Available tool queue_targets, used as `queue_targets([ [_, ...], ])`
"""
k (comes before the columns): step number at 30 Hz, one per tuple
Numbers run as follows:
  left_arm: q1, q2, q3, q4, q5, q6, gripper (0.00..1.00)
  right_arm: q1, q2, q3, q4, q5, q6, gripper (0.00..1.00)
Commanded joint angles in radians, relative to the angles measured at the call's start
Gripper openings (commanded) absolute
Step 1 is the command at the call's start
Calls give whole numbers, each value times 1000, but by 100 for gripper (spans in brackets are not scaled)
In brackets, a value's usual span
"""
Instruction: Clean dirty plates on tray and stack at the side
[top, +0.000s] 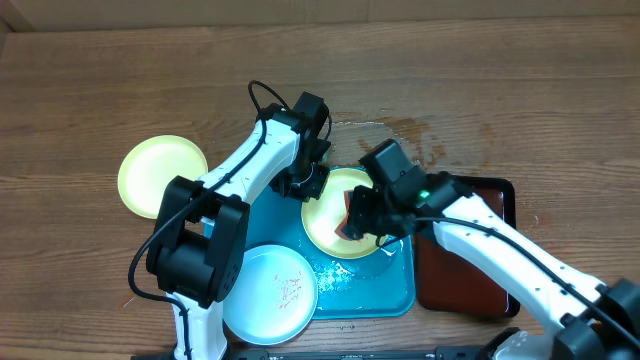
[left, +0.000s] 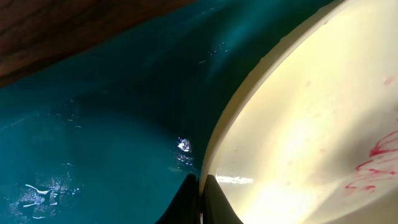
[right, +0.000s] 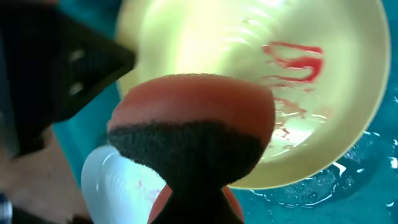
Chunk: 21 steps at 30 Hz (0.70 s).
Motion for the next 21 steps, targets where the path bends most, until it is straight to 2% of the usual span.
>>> queue_targets([
  [1, -4, 16, -6, 0, 23, 7, 4, 2, 58, -2, 13, 54, 187, 4],
  [13, -4, 16, -6, -7, 31, 7, 4, 3, 242, -12, 138, 98, 222, 4],
  [21, -4, 16, -6, -11, 30, 8, 4, -23, 258, -9, -43, 203, 184, 4],
])
